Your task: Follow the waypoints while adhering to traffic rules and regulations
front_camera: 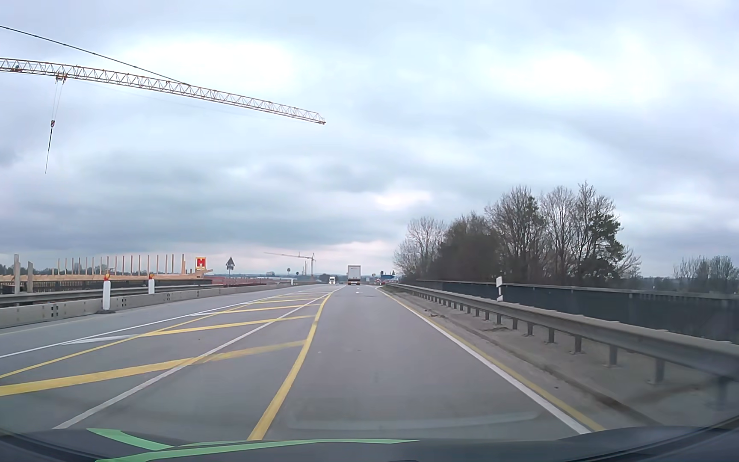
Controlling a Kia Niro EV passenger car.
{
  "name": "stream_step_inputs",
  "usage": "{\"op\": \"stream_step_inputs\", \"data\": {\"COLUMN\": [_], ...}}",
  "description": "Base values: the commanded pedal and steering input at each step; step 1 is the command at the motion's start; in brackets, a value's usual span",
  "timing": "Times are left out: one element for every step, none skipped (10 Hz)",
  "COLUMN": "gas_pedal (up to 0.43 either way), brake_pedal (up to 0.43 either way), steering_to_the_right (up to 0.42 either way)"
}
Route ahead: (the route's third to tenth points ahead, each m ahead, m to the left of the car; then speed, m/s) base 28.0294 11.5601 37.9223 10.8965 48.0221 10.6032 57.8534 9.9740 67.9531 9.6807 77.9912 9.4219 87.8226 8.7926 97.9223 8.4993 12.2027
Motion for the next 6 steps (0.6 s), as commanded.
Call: {"op": "stream_step_inputs", "data": {"gas_pedal": [0.110, 0.110, 0.110, 0.110, 0.110, 0.110], "brake_pedal": [0.000, 0.000, 0.000, 0.000, 0.000, 0.000], "steering_to_the_right": [-0.004, -0.004, -0.004, -0.004, -0.004, -0.004]}}
